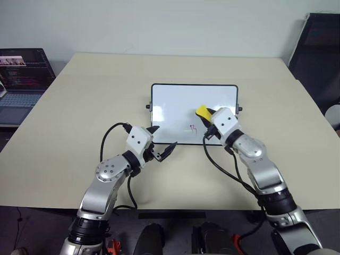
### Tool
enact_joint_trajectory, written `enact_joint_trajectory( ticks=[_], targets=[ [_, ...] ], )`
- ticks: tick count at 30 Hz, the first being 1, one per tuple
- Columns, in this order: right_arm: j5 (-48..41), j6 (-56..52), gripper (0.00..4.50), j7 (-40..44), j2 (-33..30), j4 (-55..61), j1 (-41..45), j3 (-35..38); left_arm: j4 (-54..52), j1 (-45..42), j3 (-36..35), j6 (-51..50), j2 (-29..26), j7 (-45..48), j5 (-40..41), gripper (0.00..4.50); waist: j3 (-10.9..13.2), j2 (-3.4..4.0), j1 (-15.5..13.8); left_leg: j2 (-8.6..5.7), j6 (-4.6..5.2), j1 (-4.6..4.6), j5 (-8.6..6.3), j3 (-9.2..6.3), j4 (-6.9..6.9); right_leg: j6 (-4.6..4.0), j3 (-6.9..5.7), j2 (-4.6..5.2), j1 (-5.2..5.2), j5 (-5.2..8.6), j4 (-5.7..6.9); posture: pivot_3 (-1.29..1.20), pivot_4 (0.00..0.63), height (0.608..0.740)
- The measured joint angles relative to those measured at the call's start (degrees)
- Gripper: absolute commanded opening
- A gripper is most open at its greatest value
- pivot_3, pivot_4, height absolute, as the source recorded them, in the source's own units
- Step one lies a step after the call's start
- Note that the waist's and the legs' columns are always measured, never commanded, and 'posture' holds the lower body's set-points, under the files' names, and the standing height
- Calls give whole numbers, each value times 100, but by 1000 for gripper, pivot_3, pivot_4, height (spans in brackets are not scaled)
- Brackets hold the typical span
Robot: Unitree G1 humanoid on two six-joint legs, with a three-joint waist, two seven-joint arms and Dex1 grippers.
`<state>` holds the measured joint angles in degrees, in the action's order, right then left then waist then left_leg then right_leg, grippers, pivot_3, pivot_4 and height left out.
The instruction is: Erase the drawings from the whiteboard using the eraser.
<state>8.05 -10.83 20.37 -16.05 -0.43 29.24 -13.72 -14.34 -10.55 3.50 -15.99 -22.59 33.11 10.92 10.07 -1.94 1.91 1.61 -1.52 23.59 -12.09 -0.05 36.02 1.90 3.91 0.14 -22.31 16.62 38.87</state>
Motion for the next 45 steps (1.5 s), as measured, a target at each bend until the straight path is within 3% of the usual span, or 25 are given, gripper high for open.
enact_joint_trajectory(
  ticks=[16, 31, 45],
  targets=[
    [674, 786, 959, -164, 148, -1518, 525, -333, -369, 321, -53, -139, 2, -255, -3, 4500, -1, -1, 13, 5, 0, -28, 1, 3, 2, -1, 9, -1, 17, -1, 9, 0, 150, 740],
    [842, 859, 959, 50, 98, -1131, -117, -568, -390, 317, -50, -264, 4, -269, -3, 4500, -7, -9, 9, 6, 1, -60, 1, 5, 2, 0, 12, -1, 49, 2, 7, 0, 150, 740],
    [820, 904, 959, 455, -433, -541, -775, -507, -440, 309, -47, -284, 6, -262, -2, 4500, -7, -11, -6, 5, 1, -64, 1, 3, 2, 21, 12, 1, 57, 16, 4, 0, 150, 740]
  ],
)
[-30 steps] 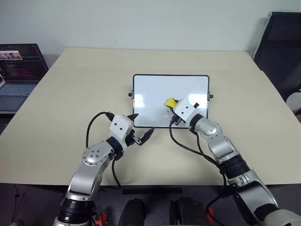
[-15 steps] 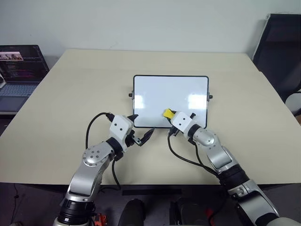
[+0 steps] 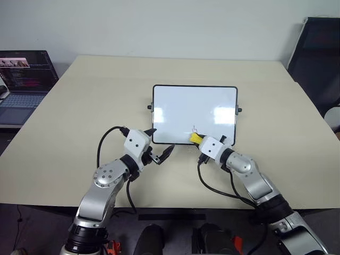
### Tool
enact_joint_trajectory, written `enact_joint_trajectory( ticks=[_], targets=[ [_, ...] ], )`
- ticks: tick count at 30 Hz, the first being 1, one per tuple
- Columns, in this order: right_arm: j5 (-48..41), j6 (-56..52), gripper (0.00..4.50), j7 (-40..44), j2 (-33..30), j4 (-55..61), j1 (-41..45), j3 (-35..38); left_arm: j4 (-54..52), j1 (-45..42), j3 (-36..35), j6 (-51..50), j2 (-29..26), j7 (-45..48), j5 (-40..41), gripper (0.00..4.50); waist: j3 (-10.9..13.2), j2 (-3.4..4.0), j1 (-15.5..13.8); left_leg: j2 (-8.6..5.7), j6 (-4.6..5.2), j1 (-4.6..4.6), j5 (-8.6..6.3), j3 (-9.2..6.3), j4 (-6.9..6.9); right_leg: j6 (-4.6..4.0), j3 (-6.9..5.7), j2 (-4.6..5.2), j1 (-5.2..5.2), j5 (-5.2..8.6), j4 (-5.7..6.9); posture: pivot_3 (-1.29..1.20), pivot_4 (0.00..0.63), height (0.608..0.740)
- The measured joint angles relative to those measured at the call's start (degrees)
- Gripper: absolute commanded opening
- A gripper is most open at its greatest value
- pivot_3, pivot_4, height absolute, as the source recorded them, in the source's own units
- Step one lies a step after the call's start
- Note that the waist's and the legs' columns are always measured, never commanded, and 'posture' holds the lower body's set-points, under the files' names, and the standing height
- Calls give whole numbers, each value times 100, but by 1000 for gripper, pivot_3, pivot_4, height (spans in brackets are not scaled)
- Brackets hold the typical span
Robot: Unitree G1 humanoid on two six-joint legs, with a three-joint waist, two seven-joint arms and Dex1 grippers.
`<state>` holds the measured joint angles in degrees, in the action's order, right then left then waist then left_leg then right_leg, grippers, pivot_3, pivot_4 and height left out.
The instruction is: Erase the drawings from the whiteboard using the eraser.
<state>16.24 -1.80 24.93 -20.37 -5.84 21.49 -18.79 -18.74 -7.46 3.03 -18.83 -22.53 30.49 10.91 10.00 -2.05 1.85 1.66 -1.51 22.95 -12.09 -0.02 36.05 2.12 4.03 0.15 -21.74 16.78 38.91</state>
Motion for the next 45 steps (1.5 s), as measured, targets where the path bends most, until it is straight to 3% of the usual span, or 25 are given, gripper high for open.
enact_joint_trajectory(
  ticks=[7, 15, 27, 45],
  targets=[
    [-350, 51, 959, -214, 83, 165, 9, 632, 1, -8, 6, 7, 2, 16, 0, 4500, 4, -2, 2, 0, 0, 4, 0, 2, -6, -2, 1, 0, -5, 0, -3, 0, 150, 740],
    [-394, 356, 959, -569, 358, 155, 460, 828, 11, -117, 72, 33, 12, 44, -1, 4500, 6, -1, 13, -1, -1, 10, -1, 6, -15, -8, 3, 0, -16, -2, -5, 0, 150, 740],
    [213, 373, 959, -810, 514, -971, 897, 306, 27, -119, 52, 45, -5, 20, -1, 4500, 5, -2, 56, 3, -1, -2, -1, 10, -12, -23, 5, 0, -8, -10, -2, 0, 150, 740],
    [615, 418, 959, -747, 293, -776, 646, -118, 26, -2, -9, 63, -17, -7, -13, 4500, 0, -7, 67, 7, 0, -12, 0, 7, -8, -3, 7, 4, 2, 3, -2, 0, 150, 740]
  ],
)
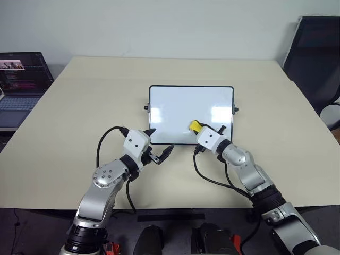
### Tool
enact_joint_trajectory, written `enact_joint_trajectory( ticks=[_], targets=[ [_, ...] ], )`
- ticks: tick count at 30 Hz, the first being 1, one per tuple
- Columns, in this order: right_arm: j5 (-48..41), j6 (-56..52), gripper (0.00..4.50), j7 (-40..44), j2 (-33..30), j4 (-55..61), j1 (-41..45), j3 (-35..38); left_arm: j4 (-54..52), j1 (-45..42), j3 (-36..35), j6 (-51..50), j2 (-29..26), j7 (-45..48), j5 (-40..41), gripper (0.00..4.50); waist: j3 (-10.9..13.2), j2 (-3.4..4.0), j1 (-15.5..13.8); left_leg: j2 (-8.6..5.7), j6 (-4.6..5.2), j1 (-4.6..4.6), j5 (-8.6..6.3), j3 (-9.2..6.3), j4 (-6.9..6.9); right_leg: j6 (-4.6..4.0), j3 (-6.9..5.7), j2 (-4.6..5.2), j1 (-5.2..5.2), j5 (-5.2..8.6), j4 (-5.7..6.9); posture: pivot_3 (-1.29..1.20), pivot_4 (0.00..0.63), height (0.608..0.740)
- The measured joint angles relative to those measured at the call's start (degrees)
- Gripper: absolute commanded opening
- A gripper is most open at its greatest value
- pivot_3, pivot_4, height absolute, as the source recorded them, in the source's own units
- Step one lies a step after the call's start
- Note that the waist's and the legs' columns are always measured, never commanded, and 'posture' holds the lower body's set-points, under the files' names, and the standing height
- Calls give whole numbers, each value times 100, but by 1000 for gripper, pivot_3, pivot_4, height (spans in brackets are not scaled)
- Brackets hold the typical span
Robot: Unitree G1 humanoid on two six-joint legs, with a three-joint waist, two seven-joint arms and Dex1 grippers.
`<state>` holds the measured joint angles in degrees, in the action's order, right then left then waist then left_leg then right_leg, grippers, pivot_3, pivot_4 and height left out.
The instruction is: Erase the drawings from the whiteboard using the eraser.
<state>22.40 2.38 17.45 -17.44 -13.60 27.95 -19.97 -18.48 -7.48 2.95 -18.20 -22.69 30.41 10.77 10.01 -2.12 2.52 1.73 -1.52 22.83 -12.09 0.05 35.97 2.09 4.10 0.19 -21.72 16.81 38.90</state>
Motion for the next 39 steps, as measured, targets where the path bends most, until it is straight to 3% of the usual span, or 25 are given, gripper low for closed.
enact_joint_trajectory(
  ticks=[14, 29, 39],
  targets=[
    [81, -145, 959, 603, -219, 571, -331, -285, 50, -27, -1, 9, -2, 6, -8, 4500, 0, -2, 22, -2, 0, 10, 0, -4, -4, 0, -2, 2, -5, 3, -5, 0, 150, 740],
    [-572, -314, 959, 252, -188, 882, 115, 900, 114, -131, 11, 43, 30, 22, -13, 4500, 11, -3, 24, -4, -1, 41, -1, -1, -16, -9, -3, -2, -43, -2, -5, 0, 150, 740],
    [-435, 175, 959, -105, 325, -438, 987, 555, 275, -229, 28, 145, 37, 48, -36, 4500, 11, -2, 46, -8, -2, 60, -1, -7, -16, -26, -8, -2, -58, -13, -6, 0, 150, 740]
  ],
)
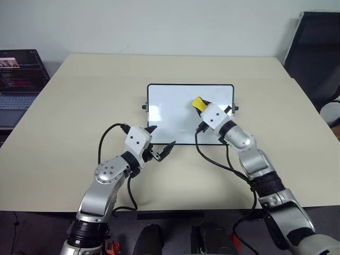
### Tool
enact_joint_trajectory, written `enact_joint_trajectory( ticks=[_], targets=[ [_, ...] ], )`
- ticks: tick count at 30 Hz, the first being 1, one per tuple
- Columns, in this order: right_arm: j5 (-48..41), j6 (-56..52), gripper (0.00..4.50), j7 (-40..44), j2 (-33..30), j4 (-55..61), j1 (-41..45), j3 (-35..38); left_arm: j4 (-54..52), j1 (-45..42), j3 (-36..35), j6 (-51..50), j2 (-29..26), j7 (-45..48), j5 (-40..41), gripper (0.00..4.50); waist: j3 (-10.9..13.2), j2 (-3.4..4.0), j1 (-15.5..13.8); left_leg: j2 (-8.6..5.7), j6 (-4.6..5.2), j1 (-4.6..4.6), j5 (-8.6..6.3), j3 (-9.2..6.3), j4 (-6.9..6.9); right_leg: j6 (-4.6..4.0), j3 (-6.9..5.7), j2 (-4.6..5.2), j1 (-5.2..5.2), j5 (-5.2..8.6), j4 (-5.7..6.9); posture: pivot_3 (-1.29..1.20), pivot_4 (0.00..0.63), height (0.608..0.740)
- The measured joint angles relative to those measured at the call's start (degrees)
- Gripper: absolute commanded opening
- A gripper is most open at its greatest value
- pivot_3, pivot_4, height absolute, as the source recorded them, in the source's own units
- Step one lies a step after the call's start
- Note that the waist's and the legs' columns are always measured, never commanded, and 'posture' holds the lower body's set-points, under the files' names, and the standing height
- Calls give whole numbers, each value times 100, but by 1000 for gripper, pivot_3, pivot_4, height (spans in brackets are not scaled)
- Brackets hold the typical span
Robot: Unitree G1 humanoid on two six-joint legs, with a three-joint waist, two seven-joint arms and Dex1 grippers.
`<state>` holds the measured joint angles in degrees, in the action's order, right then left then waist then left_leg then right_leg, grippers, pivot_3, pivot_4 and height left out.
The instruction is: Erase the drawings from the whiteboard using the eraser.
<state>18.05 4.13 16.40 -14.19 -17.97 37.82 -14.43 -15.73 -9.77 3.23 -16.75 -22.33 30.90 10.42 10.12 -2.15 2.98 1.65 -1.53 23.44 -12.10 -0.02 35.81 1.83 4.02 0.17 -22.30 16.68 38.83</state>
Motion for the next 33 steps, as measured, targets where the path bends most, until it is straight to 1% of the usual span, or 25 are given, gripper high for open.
enact_joint_trajectory(
  ticks=[3, 8, 11, 13, 23, 27, 33],
  targets=[
    [176, -34, 959, -31, 28, -344, 91, -153, -4, 9, -4, 1, -1, -13, -4, 4500, 0, 0, -2, -2, 0, 2, 0, -1, 0, 0, 0, 1, 0, 0, 0, 0, 150, 740],
    [466, -229, 959, 65, -41, -313, 160, -397, -32, 103, -17, 1, -7, -36, -9, 4500, -3, -3, 0, 2, 0, -16, 0, -1, 4, 0, 0, 2, 14, 0, 5, 0, 150, 740],
    [540, -313, 959, 178, -92, -91, -91, -489, -56, 153, -21, 1, -7, -48, -14, 4500, -4, -4, 3, 3, 0, -38, 0, 2, 5, 1, 3, 2, 35, 1, 5, 0, 150, 740],
    [540, -359, 959, 257, -107, 108, -301, -499, -67, 176, -26, 1, -7, -62, -15, 4500, -4, -4, 5, 3, 0, -50, 0, 2, 6, 22, 3, 3, 50, 14, 4, 0, 150, 740],
    [556, -778, 959, 744, -398, 1136, -1207, -693, -94, 194, -27, -16, -19, -101, -13, 4500, -4, -4, -12, 6, 0, -53, 1, 0, 10, 24, 3, 8, 54, 16, 4, 0, 150, 740],
    [555, -893, 959, 864, -513, 1377, -1407, -713, -115, 195, -26, -38, -27, -90, -9, 4500, -4, -4, -18, 5, 0, -52, 1, 0, 10, 25, 3, 8, 53, 16, 3, 0, 150, 740],
    [519, -1113, 959, 917, -522, 1533, -1421, -663, -172, 190, -21, -44, -28, -42, -7, 4500, -3, -5, -30, 4, 0, -49, 1, 0, 10, 25, 3, 8, 51, 16, 1, 0, 150, 740]
  ],
)
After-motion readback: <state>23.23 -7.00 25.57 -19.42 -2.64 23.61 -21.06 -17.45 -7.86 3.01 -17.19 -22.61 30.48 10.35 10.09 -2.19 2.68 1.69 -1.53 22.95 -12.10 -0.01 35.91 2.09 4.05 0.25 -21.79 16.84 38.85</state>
